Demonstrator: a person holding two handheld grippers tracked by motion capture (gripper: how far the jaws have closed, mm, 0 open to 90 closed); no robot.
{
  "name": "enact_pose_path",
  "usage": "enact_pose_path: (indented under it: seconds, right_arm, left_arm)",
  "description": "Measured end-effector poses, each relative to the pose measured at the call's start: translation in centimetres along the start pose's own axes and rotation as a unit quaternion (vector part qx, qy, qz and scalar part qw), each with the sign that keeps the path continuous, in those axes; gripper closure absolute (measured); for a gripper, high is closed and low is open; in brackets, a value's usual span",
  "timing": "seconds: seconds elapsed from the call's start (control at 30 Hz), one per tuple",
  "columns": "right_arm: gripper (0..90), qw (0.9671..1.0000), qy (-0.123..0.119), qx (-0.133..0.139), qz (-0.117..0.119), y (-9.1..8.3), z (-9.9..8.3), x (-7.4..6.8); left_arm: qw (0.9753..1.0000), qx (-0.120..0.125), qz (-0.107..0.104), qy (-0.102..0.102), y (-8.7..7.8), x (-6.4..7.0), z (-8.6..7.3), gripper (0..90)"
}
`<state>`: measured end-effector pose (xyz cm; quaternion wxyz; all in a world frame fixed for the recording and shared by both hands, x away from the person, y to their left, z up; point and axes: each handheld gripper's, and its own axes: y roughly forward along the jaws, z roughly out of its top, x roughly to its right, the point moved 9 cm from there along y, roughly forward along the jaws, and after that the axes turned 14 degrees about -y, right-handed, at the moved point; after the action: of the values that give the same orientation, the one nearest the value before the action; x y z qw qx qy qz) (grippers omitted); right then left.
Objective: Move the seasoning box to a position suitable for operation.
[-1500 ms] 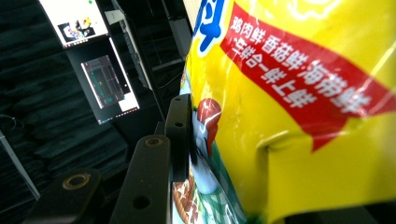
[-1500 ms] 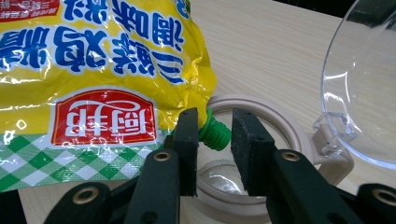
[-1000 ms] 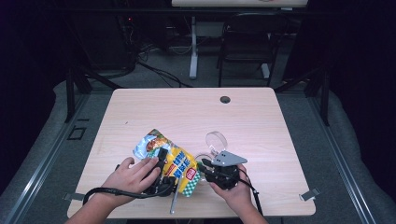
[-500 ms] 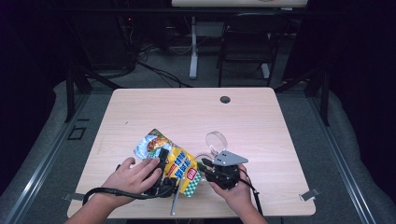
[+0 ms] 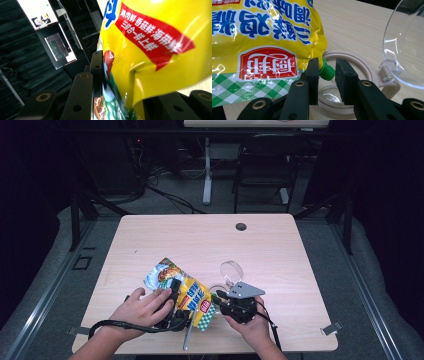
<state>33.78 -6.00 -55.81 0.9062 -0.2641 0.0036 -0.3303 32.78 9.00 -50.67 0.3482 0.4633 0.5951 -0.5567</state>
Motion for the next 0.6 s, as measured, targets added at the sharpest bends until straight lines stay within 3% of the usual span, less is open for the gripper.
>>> enact_pose_path:
  seconds: [0.57, 0.6]
  right_arm:
    - [73.4, 1.0, 0.009, 0.003, 0.0, -0.02, -0.03, 0.03]
    - [73.4, 1.0, 0.008, 0.001, 0.0, -0.04, -0.06, 0.05]
  left_arm:
    - [1.0, 0.003, 0.003, 0.002, -0.39, -0.38, 0.39, 72.5]
    - [0.9999, 0.007, 0.011, 0.01, -0.44, -0.61, 0.54, 72.7]
